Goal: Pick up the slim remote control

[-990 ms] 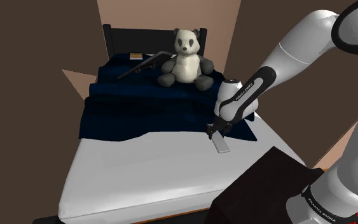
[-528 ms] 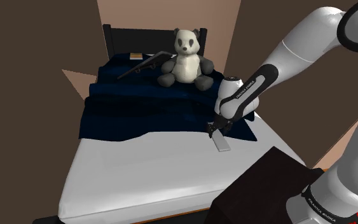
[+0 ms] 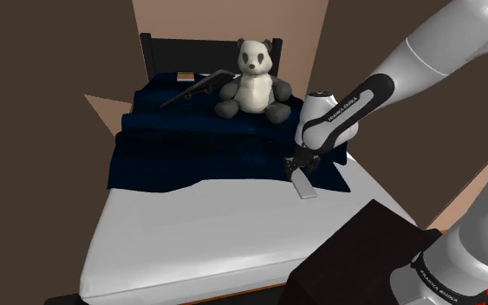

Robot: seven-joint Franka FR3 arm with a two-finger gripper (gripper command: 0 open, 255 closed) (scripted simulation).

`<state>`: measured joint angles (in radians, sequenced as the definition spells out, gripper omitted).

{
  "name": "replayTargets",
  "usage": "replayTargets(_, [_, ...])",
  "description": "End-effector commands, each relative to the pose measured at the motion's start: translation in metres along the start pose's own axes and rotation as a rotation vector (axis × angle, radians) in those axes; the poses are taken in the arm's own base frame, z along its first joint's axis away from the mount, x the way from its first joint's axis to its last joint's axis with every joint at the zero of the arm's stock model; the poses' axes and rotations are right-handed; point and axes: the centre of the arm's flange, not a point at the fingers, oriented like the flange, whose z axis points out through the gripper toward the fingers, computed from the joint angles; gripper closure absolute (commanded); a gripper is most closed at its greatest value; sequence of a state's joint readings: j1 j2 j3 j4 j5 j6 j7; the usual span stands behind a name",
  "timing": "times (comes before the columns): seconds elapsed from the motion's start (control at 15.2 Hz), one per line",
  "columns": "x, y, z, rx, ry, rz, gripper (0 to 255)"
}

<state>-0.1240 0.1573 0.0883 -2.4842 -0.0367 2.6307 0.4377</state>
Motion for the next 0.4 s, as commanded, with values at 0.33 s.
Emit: replayTargets(0.33, [0.0,0.001,-0.027,0.0,0.0,0.0,255])
